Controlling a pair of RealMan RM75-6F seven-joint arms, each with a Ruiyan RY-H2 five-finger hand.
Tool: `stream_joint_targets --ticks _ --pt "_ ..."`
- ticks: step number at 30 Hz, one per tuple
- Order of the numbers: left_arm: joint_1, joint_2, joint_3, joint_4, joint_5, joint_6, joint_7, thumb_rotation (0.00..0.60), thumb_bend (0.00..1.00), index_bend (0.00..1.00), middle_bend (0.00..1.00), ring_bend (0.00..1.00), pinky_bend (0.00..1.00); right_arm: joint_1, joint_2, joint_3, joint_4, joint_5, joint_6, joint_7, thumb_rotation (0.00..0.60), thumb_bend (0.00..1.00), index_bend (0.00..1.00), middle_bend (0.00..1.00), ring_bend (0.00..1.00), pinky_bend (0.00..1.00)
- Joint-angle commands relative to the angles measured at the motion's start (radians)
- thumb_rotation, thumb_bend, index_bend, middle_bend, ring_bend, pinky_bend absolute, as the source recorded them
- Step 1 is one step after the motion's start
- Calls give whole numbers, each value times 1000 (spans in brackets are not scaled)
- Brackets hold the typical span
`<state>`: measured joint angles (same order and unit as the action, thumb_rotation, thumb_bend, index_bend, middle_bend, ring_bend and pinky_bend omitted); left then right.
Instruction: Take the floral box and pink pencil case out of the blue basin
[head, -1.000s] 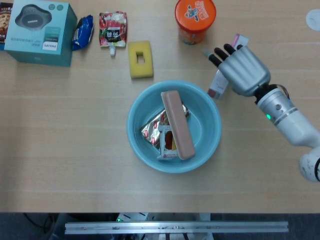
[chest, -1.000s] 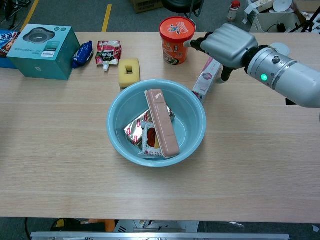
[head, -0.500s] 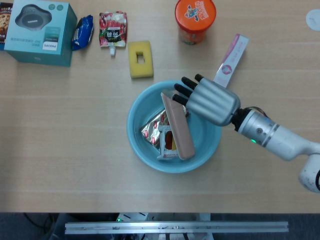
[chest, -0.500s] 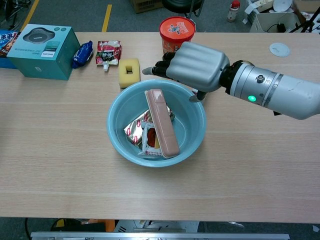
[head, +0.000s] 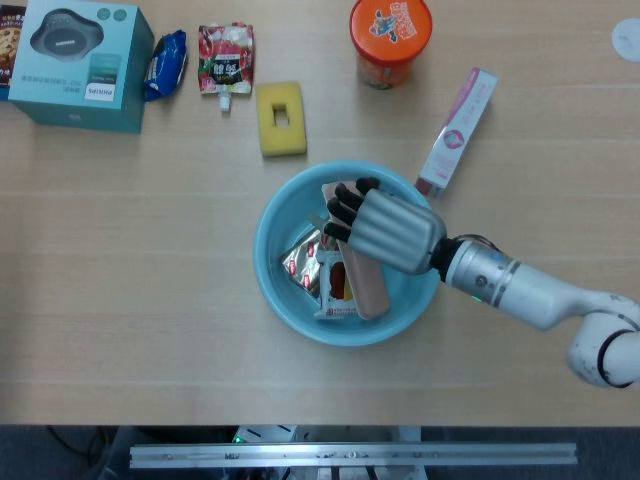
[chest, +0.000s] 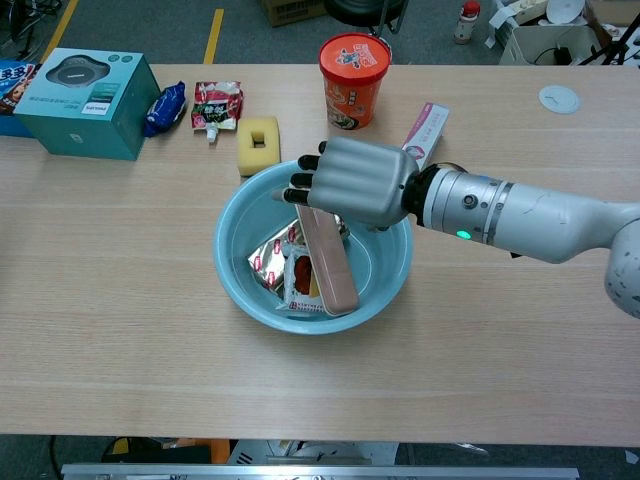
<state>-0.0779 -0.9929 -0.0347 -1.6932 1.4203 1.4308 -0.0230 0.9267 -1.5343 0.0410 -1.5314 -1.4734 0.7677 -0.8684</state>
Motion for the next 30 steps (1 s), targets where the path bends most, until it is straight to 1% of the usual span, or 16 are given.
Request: stream_joint_targets --ticks 1,7,13,18,21,23,25,28,30 --pt "1 1 1 2 1 -1 -4 600 360 211 180 103 101 8 -38 -4 37 13 -8 -24 600 23 123 256 202 393" --pt "4 6 2 9 0 -2 -17 600 359 211 180 103 100 17 -106 -6 108 3 2 -42 600 16 126 256 202 386" --pt "6 7 1 17 -2 -4 -31 600 359 211 180 103 100 27 -153 -11 157 -17 10 -43 600 14 129 257 202 381" --pt "5 8 2 20 1 -8 -37 600 359 211 180 103 101 36 -183 -20 193 -23 -3 -53 600 14 150 262 202 380" --pt "5 9 2 21 2 -10 -40 600 360 211 180 103 100 38 -198 -26 213 -26 -8 -53 600 14 180 273 202 380" --pt "5 9 3 22 2 -10 -41 600 360 211 180 103 100 39 -207 -29 225 -30 -7 -47 600 14 218 292 202 380" --pt "5 9 2 24 1 -11 -43 600 359 211 180 103 100 41 -217 -31 243 -41 -3 -35 600 19 289 328 215 381" --pt "5 9 2 25 0 -12 -45 600 359 211 180 103 100 44 -230 -37 271 -65 9 -11 600 73 405 387 271 391" --pt "5 8 2 27 0 -13 -45 600 359 211 180 103 100 47 -240 -43 295 -91 25 15 600 103 493 435 319 423"
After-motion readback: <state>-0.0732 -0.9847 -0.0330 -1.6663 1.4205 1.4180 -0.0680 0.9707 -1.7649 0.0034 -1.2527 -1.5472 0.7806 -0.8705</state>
